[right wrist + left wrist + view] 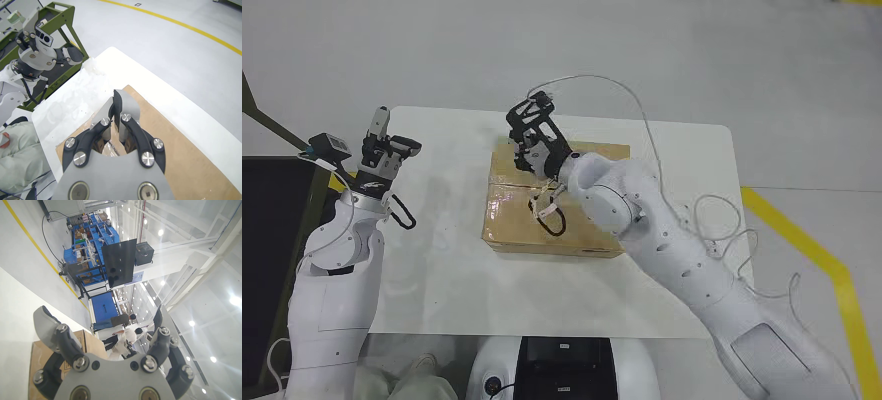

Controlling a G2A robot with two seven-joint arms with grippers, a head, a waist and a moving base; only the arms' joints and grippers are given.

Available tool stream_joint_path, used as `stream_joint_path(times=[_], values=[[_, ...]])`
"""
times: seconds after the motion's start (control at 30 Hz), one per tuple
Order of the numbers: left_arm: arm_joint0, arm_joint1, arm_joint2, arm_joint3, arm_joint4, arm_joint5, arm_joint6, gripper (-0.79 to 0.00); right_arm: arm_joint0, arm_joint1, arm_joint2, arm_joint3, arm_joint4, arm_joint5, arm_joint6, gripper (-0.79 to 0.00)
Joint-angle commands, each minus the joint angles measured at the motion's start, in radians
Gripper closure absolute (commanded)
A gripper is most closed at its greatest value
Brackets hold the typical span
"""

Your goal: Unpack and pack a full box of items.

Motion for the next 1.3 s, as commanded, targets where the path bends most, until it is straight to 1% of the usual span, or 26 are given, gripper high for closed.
stream_joint_path(times=[0.0, 0.2, 0.4, 0.6, 0.77, 0.97, 1.1, 1.27], values=[[0.0, 0.0, 0.0, 0.0, 0.0, 0.0, 0.0, -0.785, -0.057, 0.012, 0.042, -0.048, -0.011, 0.006, -0.008, 0.0], [0.0, 0.0, 0.0, 0.0, 0.0, 0.0, 0.0, -0.785, -0.182, 0.036, 0.131, -0.149, -0.036, 0.028, -0.06, 0.0], [0.0, 0.0, 0.0, 0.0, 0.0, 0.0, 0.0, -0.785, -0.275, 0.046, 0.175, -0.204, -0.044, 0.046, -0.122, 0.0], [0.0, 0.0, 0.0, 0.0, 0.0, 0.0, 0.0, -0.785, -0.326, 0.049, 0.193, -0.22, -0.043, 0.05, -0.16, 0.0], [0.0, 0.0, 0.0, 0.0, 0.0, 0.0, 0.0, -0.785, -0.371, 0.052, 0.21, -0.246, -0.067, 0.064, -0.221, -0.034], [0.0, 0.0, 0.0, 0.0, 0.0, 0.0, 0.0, -0.785, -0.437, 0.06, 0.251, -0.297, -0.117, 0.066, -0.293, 0.0], [0.0, 0.0, 0.0, 0.0, 0.0, 0.0, 0.0, -0.785, -0.46, 0.064, 0.265, -0.317, -0.127, 0.05, -0.305, 0.0], [0.0, 0.0, 0.0, 0.0, 0.0, 0.0, 0.0, -0.785, -0.468, 0.065, 0.279, -0.315, -0.091, 0.016, -0.307, -0.003]])
